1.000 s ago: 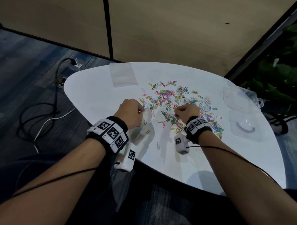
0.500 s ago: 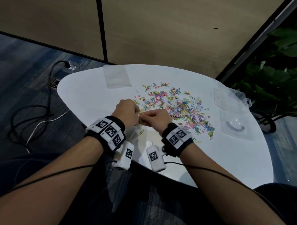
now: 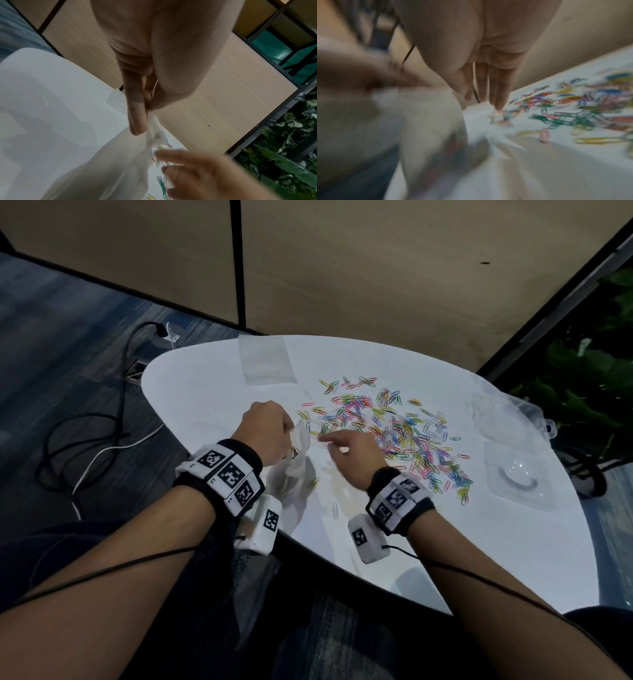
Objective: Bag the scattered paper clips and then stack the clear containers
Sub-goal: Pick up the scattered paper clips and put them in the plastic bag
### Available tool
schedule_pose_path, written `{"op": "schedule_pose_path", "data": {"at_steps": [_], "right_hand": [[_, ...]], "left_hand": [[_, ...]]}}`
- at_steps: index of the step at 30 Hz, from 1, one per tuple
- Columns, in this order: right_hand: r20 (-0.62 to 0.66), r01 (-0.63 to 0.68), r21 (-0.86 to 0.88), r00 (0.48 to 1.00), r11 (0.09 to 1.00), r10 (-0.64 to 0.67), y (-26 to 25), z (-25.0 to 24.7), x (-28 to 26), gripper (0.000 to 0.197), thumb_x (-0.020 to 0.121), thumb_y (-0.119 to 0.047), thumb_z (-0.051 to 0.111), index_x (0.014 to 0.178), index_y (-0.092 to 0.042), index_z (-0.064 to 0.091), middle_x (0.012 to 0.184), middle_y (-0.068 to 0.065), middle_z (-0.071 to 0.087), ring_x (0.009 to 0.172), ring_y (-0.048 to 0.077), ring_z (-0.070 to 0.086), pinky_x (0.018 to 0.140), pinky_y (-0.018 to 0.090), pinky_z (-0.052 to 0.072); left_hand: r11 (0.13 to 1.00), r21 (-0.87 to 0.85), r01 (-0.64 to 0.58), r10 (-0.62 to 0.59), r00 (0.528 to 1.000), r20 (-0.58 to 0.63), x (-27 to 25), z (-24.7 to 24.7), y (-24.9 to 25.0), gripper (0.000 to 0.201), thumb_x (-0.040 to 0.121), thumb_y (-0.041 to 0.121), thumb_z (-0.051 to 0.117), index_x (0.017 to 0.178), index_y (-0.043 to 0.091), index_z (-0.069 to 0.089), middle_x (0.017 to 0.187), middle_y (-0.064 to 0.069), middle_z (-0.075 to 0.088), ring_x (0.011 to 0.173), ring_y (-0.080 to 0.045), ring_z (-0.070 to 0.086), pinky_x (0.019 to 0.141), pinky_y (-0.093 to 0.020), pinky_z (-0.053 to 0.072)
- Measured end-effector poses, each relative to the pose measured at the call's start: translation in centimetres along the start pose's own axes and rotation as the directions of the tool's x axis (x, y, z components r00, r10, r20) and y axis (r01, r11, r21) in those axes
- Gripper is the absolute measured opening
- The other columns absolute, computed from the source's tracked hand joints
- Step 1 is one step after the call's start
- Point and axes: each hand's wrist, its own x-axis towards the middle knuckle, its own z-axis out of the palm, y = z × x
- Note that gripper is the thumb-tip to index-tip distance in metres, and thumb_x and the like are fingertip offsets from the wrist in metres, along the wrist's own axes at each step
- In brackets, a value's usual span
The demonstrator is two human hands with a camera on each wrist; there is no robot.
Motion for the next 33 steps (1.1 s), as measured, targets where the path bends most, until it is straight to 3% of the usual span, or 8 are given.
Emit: {"op": "schedule_pose_path", "data": {"at_steps": [2,6,10,17,20,26,30,33], "right_hand": [[0.289,0.22,-0.317,0.949,0.923,-0.126,1.4,2.3,-1.3,0.049,0.101,-0.025,0.044,0.148,-0.015,0.038,0.157,0.006,0.033,0.142,0.023,0.034,0.117,0.043,0.03],[0.566,0.567,-0.591,0.798,0.574,-0.206,5.6,5.7,-4.3,0.071,0.102,-0.043,0.032,0.156,-0.01,0.001,0.164,0.01,-0.004,0.151,0.029,0.005,0.121,0.049,0.017],[0.431,0.419,-0.694,0.893,0.586,-0.127,9.3,3.8,-4.2,0.063,0.103,-0.047,0.011,0.154,-0.017,-0.011,0.161,0.005,-0.018,0.15,0.027,-0.012,0.122,0.05,0.005],[0.193,0.116,-0.787,0.979,0.606,0.062,13.2,0.4,-2.7,0.063,0.102,-0.029,0.033,0.155,-0.025,0.0,0.165,0.002,-0.005,0.149,0.041,0.005,0.115,0.057,0.027],[0.178,0.085,-0.764,0.981,0.639,0.082,13.6,-0.1,-2.0,0.075,0.091,-0.006,0.055,0.153,-0.017,0.015,0.163,0.005,0.01,0.143,0.038,0.026,0.094,0.047,0.05],[0.099,0.071,-0.683,0.995,0.727,-0.004,12.7,-1.0,-0.5,0.016,0.091,-0.001,0.053,0.096,-0.005,0.068,0.096,0.011,0.063,0.087,0.029,0.064,0.071,0.033,0.053],[-0.198,-0.338,-0.27,0.936,0.902,0.291,12.1,-3.4,-0.2,0.011,0.086,-0.012,0.068,0.08,-0.01,0.078,0.08,0.001,0.071,0.074,0.019,0.064,0.076,0.026,0.054],[-0.211,-0.499,0.195,0.82,0.844,0.533,12.0,-4.8,-0.4,0.003,0.08,-0.016,0.077,0.08,-0.017,0.08,0.078,-0.005,0.073,0.072,0.013,0.068,0.077,0.024,0.055]], "left_hand": [[1.0,-0.005,0.004,-0.004,1.0,0.0,0.1,-0.1,-0.3,0.031,0.089,0.0,0.052,0.106,0.006,0.076,0.103,-0.016,0.074,0.092,-0.035,0.072,0.088,-0.04,0.06],[1.0,0.029,-0.008,0.008,1.0,0.011,0.0,0.1,-0.1,0.031,0.087,-0.001,0.05,0.095,0.008,0.079,0.088,-0.012,0.077,0.086,-0.03,0.073,0.085,-0.037,0.06],[0.999,0.045,0.0,-0.001,1.0,0.019,0.0,0.2,0.1,0.033,0.085,-0.003,0.047,0.093,0.006,0.078,0.083,-0.012,0.077,0.082,-0.027,0.073,0.085,-0.036,0.06],[0.998,0.068,-0.018,0.018,1.0,0.01,-0.1,0.5,0.4,0.031,0.088,-0.003,0.049,0.097,0.006,0.077,0.089,-0.013,0.078,0.072,-0.023,0.069,0.085,-0.032,0.059],[0.997,0.077,-0.029,0.027,0.999,0.02,-0.2,0.7,0.6,0.032,0.088,-0.002,0.049,0.096,0.007,0.078,0.086,-0.011,0.078,0.074,-0.022,0.07,0.086,-0.031,0.058],[0.996,0.076,-0.044,0.04,0.998,0.057,-0.2,1.1,1.0,0.034,0.085,-0.001,0.045,0.09,0.005,0.078,0.072,-0.009,0.077,0.075,-0.017,0.073,0.084,-0.029,0.059],[0.996,0.076,-0.049,0.042,0.995,0.093,-0.3,1.6,1.4,0.031,0.087,0.003,0.046,0.089,0.01,0.076,0.07,-0.008,0.077,0.065,-0.011,0.072,0.083,-0.025,0.057],[0.995,0.083,-0.055,0.043,0.99,0.137,-0.3,1.9,1.6,0.031,0.085,0.003,0.045,0.075,0.019,0.07,0.066,-0.001,0.073,0.065,-0.016,0.075,0.081,-0.025,0.058]]}}
